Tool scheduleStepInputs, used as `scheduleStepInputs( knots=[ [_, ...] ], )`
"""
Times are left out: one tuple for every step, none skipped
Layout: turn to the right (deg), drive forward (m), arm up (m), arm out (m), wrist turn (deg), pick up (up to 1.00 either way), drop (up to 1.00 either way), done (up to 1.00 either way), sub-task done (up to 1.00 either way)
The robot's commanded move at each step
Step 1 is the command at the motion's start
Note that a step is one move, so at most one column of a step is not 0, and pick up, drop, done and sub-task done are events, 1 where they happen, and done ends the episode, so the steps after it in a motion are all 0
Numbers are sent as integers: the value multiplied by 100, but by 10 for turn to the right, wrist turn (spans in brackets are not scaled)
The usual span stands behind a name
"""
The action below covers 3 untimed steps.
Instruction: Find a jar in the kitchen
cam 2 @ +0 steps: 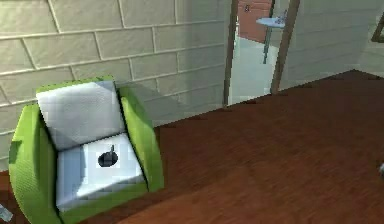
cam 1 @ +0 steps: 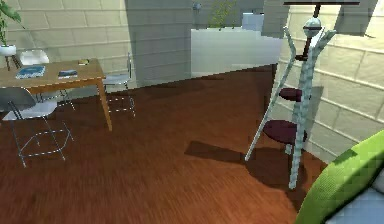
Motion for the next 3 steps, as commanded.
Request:
scheduleStepInputs(
  knots=[
    [0, 100, 0, 0, 0, 0, 0, 0, 0],
    [0, 65, 0, 0, 0, 0, 0, 0, 0],
    [60, 0, 0, 0, 0, 0, 0, 0, 0]
  ],
)
